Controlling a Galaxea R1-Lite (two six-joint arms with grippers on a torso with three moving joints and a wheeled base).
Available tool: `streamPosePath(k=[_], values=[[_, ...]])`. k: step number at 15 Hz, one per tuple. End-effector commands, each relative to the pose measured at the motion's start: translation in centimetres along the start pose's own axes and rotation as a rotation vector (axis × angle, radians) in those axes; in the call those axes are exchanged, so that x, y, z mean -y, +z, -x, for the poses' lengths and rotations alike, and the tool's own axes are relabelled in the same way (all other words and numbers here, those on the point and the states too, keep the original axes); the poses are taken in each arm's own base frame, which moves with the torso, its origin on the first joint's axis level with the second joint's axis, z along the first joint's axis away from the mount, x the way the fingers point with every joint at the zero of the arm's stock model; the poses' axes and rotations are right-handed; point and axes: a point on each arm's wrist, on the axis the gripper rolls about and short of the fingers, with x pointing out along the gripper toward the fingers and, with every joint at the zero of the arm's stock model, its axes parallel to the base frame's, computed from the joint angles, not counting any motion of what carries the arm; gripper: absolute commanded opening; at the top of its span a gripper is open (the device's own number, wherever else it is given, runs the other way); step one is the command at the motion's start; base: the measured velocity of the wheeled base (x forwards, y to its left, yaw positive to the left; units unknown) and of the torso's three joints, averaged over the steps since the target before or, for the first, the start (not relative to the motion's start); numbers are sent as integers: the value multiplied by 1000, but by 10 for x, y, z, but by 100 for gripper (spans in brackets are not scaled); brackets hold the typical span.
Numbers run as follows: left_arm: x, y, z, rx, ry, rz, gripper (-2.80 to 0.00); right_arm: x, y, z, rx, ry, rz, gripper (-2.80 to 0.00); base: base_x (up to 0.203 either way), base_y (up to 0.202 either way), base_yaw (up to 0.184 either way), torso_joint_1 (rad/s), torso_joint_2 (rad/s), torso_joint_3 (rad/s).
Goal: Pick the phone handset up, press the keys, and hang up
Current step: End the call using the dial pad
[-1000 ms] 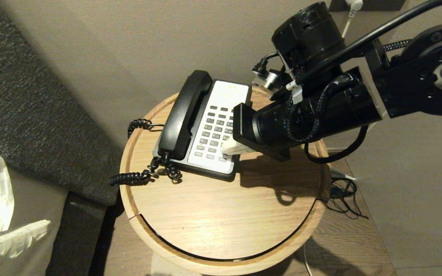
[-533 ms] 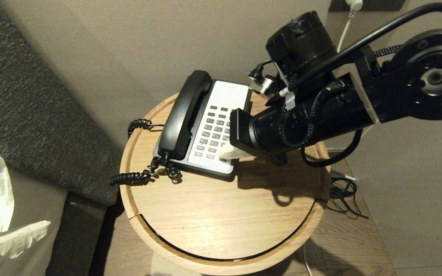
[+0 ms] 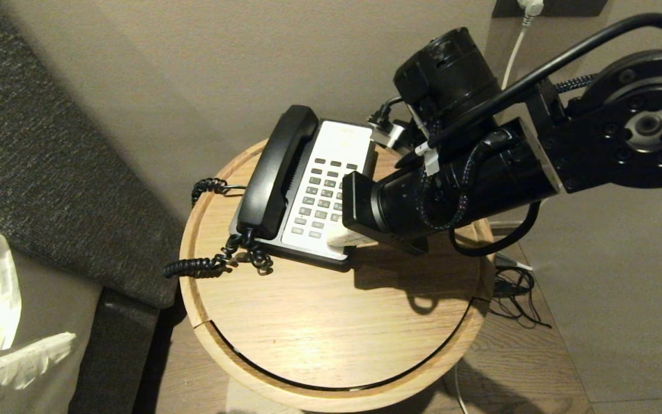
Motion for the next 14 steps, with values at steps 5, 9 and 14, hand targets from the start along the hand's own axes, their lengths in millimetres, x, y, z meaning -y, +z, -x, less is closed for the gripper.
streamPosePath(k=[5,9,14], values=[[0,-1,0,-3,2,1,-280,-2,1,5,8,3,-5,-280,0,0,0,0,0,0],[0,-3,-1,-13,-8,2,-280,-9,-2,23,21,30,1,-280,0,0,0,0,0,0],[0,-3,-1,-14,-8,2,-280,-10,-1,23,24,36,2,-280,0,0,0,0,0,0]])
